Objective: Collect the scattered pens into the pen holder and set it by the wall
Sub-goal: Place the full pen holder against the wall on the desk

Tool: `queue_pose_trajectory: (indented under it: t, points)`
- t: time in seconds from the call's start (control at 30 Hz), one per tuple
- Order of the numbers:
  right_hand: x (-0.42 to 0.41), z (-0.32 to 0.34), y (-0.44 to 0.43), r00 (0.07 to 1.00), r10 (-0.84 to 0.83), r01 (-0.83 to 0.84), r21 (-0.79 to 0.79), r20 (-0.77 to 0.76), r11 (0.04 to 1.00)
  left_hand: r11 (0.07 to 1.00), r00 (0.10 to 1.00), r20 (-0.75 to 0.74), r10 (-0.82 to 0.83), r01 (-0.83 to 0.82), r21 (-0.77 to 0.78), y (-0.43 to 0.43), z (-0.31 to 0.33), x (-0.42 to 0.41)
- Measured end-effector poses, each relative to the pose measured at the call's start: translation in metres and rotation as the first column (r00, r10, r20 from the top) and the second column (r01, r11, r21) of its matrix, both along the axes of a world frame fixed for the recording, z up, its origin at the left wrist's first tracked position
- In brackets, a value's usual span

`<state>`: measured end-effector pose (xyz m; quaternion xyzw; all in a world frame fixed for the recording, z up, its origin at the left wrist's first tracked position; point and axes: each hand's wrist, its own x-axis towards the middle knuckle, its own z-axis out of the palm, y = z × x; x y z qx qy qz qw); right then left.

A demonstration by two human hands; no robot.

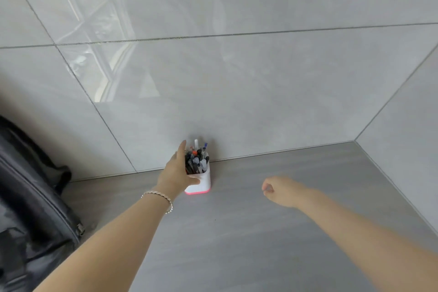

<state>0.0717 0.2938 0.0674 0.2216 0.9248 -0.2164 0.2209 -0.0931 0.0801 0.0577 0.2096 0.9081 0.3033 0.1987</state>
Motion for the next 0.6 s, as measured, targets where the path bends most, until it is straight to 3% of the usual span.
queue_pose_trajectory:
  t: [0.1,0.17,0.23,0.37,0.53,0.6]
  points:
    - [-0.002,0.011,-0.003,0.999,0.039,-0.039,0.01,-0.001,0.999,0.996,0.955,-0.29,0.057,-0.074,-0.048,0.009,0.011,0.031]
    - [-0.003,0.019,-0.004,0.998,0.066,-0.066,0.019,0.013,0.998,0.997,0.911,-0.411,-0.016,-0.016,-0.075,0.017,0.024,0.052]
    - [-0.003,0.027,-0.002,0.996,0.085,-0.085,0.034,0.021,0.996,0.979,0.921,-0.362,-0.145,0.079,-0.189,0.024,0.041,0.068]
    - [0.003,0.059,0.002,0.989,0.145,-0.144,0.086,0.003,0.986,0.902,0.961,-0.142,-0.236,0.163,-0.4,0.045,0.082,0.082]
    - [0.007,0.147,0.018,0.975,0.214,-0.201,0.191,-0.051,0.961,0.928,0.958,-0.19,-0.216,0.14,-0.346,0.07,0.172,0.079]
    - [0.011,0.202,0.025,0.96,0.228,-0.186,0.232,-0.166,0.955,0.941,0.942,-0.27,-0.201,0.109,-0.319,0.078,0.22,0.074]
